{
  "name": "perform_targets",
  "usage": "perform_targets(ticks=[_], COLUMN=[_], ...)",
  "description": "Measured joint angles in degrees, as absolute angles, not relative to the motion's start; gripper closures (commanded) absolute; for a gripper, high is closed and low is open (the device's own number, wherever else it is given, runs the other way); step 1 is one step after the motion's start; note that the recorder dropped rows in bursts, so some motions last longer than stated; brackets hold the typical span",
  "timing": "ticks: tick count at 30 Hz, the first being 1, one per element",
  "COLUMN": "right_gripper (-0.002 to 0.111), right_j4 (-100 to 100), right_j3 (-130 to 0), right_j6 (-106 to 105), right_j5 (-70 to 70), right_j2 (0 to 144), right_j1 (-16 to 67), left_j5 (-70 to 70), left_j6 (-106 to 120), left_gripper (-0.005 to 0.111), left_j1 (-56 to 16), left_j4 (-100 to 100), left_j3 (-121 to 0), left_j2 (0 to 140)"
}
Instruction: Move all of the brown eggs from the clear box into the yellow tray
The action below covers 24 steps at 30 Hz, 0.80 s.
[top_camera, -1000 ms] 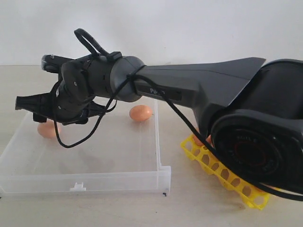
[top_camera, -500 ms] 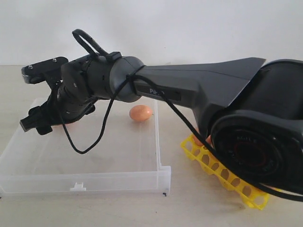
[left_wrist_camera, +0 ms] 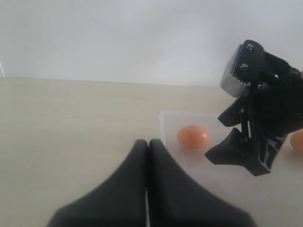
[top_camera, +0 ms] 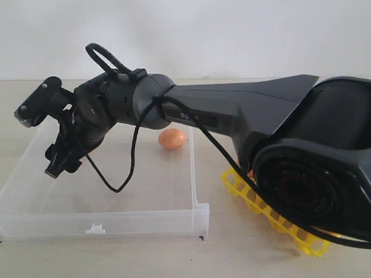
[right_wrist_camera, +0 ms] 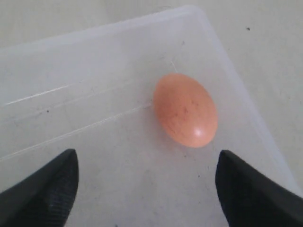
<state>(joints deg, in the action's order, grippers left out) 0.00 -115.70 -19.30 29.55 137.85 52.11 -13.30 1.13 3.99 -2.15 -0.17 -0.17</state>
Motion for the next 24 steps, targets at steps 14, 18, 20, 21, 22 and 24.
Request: perform_targets(ticks=[14,18,20,21,22,24], right_gripper=[0.033,0.033,0.033,0.033,0.033,0.033], right_j4=[-1.6,-2.1,-2.2,-2.2,-2.3,-2.3], right_j3=[-116.4,-116.4,-117.1,-117.9,-118.9,-121.2], right_j6=[-32.6,-33.2,-33.4,-33.5,-33.6,-33.5], right_j5=[27.5,26.2,26.0,25.8,25.8,26.0], right_j2=[139.3,139.8,140.4,140.6,141.2,142.3], right_j1=[54.0,54.0,54.0,54.0,54.0,54.0], left_j5=[-13.3,-13.3,-13.3,-13.3,-13.3,-13.3], left_j6=[1.1,1.1,1.1,1.1,1.1,1.1], left_gripper=[0.111,0.111,0.111,0.111,0.111,0.111], left_j1=[4.0,4.0,4.0,4.0,4.0,4.0], left_j4=[-2.1,-2.1,-2.1,-2.1,-2.1,-2.1], left_j3=[-0.2,-0.2,-0.2,-0.2,-0.2,-0.2], left_j2=[-0.2,-0.2,-0.2,-0.2,-0.2,-0.2])
